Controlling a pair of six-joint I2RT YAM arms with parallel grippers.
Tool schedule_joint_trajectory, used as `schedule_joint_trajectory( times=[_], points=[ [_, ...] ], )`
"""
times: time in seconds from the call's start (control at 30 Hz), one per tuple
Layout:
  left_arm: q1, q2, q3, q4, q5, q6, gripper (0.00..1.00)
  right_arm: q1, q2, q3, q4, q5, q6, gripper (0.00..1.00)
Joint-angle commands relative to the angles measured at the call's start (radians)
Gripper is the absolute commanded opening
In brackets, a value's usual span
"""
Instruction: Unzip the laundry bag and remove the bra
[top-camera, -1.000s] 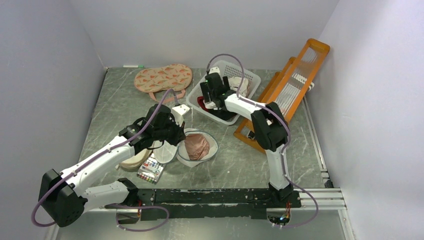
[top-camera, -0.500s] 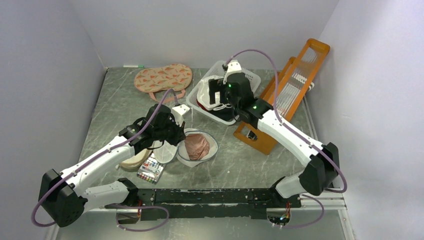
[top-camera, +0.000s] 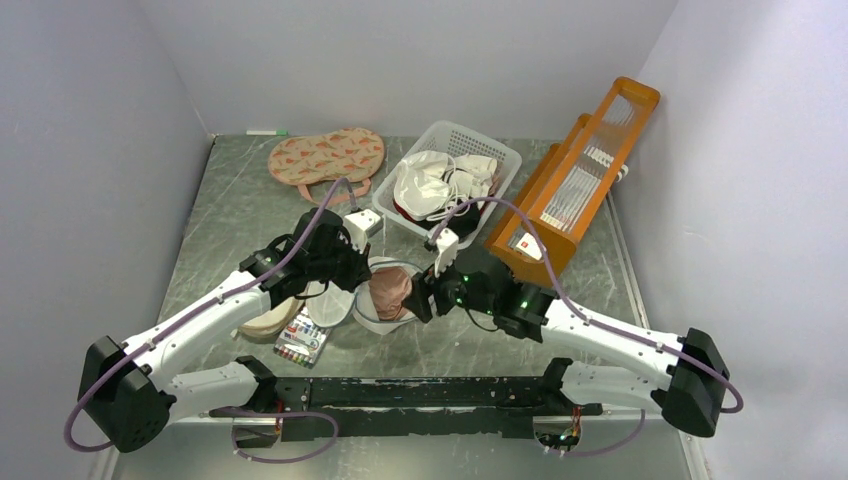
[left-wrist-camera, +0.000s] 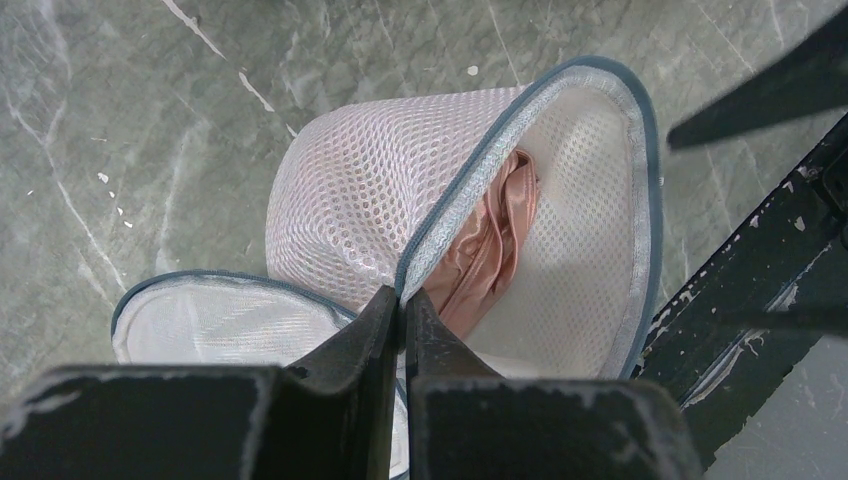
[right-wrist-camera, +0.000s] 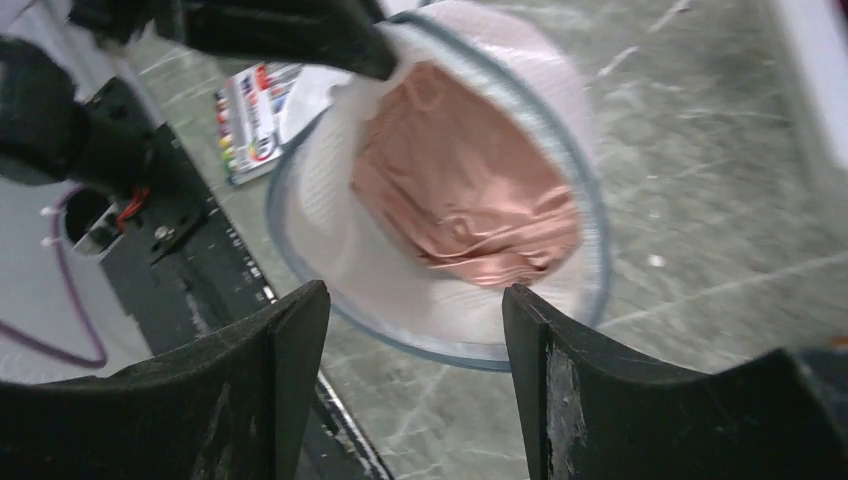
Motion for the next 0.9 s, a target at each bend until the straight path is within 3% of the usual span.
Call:
schedule_joint_trajectory(
  times=[0.0, 0.2, 0.7, 0.87],
  points=[
    [0.001, 0.001, 0.027, 0.006, -0.001, 0.003, 0.15, 0.065, 0.010, -0.056, 0.216, -0.012, 0.056, 0.64],
    [0.001, -0.001, 0.025, 0.009, 0.000, 0.002, 0.15, 0.069, 0.134, -0.061, 0.293, 0.125, 0.076, 0.51],
    [0.001, 0.003, 0.024, 0.010, 0.006, 0.003, 0.15, 0.070, 0.214, -0.184, 0.554, 0.158, 0.127, 0.48],
    [0.001, 0.005, 0.022, 0.013, 0.011, 0.003, 0.15, 0.070, 0.231, -0.210, 0.572, 0.235, 0.137, 0.49]
  ],
)
